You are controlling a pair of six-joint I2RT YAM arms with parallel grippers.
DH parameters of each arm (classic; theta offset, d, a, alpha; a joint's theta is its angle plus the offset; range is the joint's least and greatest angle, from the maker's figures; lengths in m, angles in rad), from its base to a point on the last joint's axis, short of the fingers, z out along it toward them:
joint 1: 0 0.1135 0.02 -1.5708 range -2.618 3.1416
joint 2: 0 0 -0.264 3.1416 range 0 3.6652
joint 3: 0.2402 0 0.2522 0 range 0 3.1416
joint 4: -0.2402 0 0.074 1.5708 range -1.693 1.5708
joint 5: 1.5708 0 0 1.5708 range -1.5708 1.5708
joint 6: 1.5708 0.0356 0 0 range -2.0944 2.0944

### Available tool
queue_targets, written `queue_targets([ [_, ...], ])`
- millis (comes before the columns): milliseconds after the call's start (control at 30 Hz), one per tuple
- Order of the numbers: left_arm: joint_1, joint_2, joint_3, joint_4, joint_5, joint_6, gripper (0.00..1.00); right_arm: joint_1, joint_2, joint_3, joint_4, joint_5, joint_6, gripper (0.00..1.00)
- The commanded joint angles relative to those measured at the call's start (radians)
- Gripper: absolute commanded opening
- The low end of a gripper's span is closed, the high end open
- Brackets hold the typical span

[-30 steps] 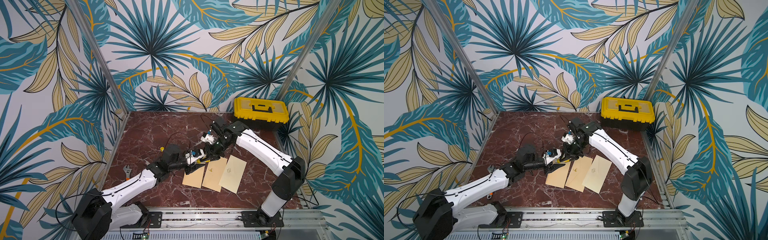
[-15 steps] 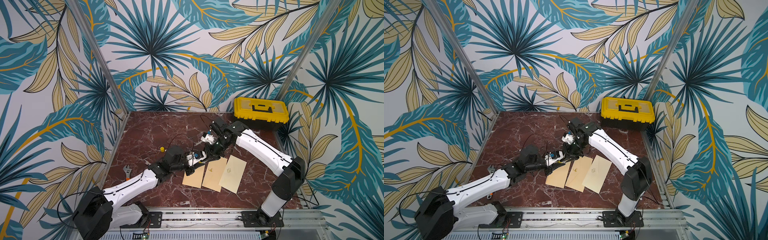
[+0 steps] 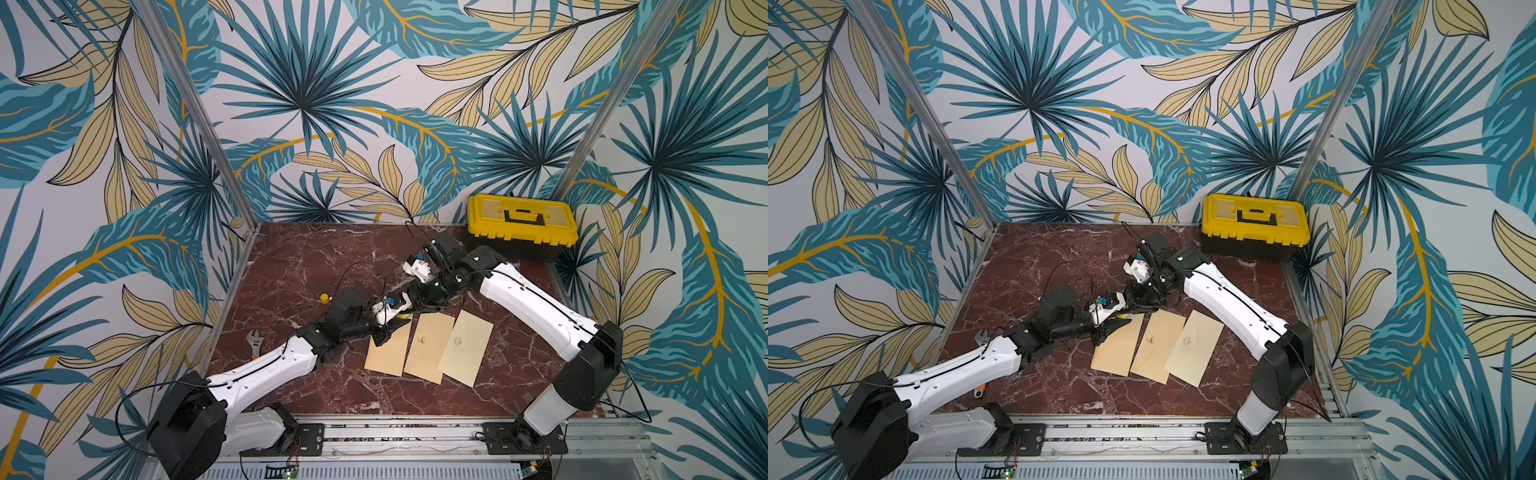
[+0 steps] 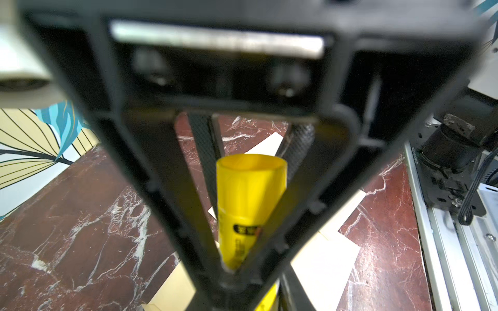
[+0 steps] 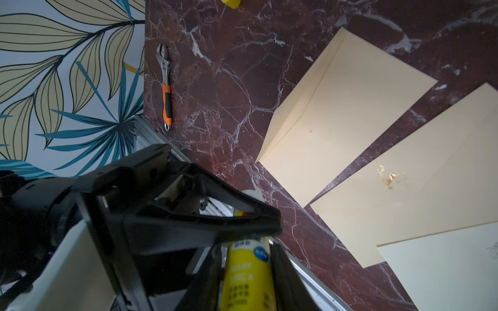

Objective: Seal the envelope with a glue stick
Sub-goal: Adjust the glue stick.

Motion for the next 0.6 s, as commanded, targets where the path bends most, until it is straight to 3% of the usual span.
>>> queue_targets([
  [0, -0.022, 0.016, 0.033, 0.017, 0.005, -0.015, 0.09, 0.003, -0.054, -0.034, 0.122, 0.012, 0.010, 0.36],
  [567, -0.040, 0.012, 0.027, 0.054, -0.029, -0.017, 0.08, 0.004, -0.089, -0.040, 0.048, 0.057, 0.034, 0.40],
])
